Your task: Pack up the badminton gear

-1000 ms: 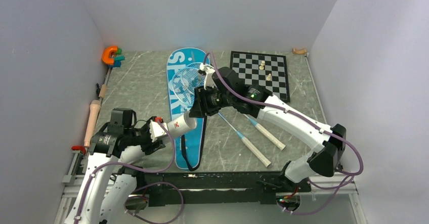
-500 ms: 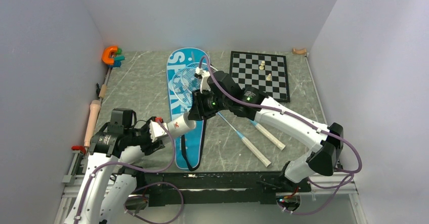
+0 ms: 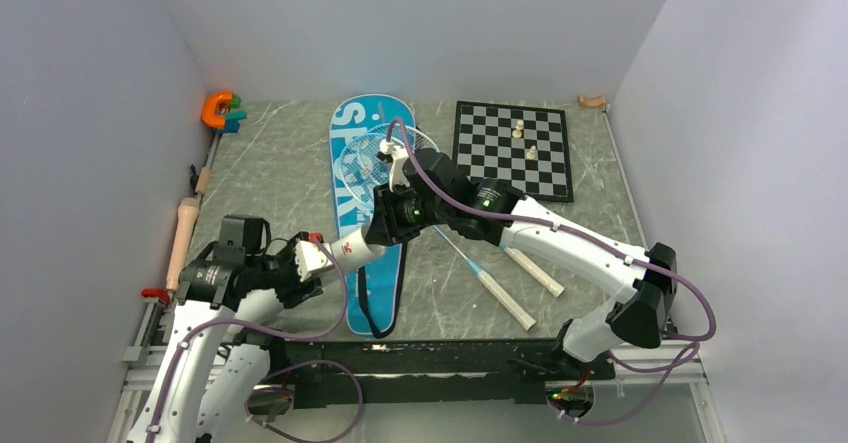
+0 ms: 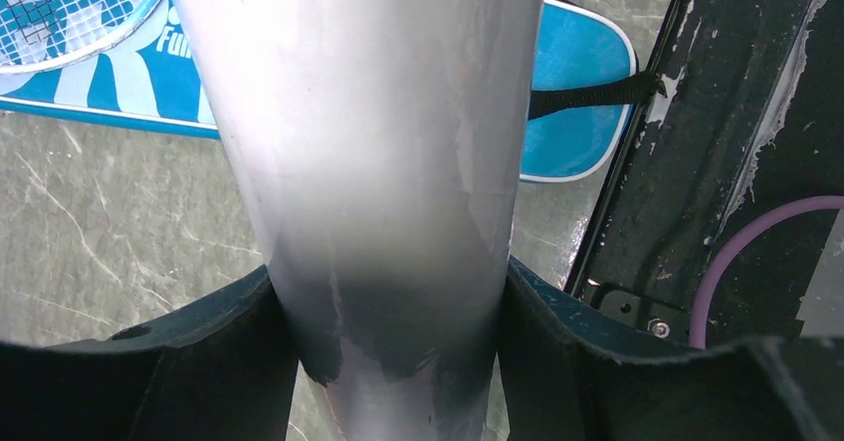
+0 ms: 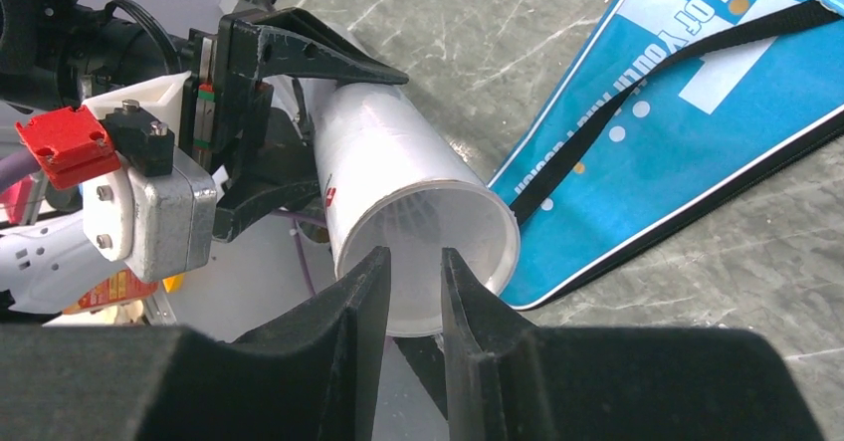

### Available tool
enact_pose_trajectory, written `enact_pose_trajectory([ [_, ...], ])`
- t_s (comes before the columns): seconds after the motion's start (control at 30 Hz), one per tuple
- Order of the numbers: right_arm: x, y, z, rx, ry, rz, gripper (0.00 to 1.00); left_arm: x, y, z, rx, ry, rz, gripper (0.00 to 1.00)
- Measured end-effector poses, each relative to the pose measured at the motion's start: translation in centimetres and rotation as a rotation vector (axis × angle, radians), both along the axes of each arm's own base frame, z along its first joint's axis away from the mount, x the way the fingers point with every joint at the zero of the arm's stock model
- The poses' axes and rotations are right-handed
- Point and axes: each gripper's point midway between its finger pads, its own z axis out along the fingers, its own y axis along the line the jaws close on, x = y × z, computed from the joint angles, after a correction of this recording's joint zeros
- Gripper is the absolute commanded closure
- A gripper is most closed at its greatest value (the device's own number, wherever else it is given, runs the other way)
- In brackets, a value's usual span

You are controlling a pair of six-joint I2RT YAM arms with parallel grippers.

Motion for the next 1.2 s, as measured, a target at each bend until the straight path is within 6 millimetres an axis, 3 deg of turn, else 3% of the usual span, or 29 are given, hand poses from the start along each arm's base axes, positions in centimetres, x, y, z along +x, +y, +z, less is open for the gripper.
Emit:
enact_pose_trajectory([
  [0.2,0.2,-0.1,-0.1,0.005,0.007,-0.013,0.62,0.0,0.1,0.0,0.004,0.001,0.004,0.62],
  [0.33,1.1,-1.5,-0.3,0.038,0.043,-0.041,0.55,0.2,-0.5,0.4,-0.022,-0.012,-0.013,0.63],
  [0.6,6.0,-6.4,0.5,0.099,0.068,-0.189,0.20,1.5,-0.8,1.1,-0.055,-0.037,0.030,0.70],
  [0.73,8.8,-9.1,1.5,0.103,0.024,-0.268,0.12,4.8,0.7,0.4,0.008,-0.033,0.172,0.71],
  [0.87,11.6,-11.7,1.5,0.072,-0.015,-0.350,0.11,8.9,3.7,-2.4,0.150,0.054,0.369,0.76],
  [1.03,13.1,-13.0,-0.9,-0.002,-0.016,-0.401,0.09,14.2,8.1,-4.3,0.244,0.249,0.640,0.73],
  [1.13,13.0,-13.9,-3.3,-0.061,0.004,-0.424,0.08,18.2,11.4,-4.3,0.240,0.298,0.807,0.69],
  [1.2,12.7,-14.5,-5.4,-0.106,0.027,-0.437,0.08,19.6,13.0,-4.6,0.238,0.317,0.880,0.66],
])
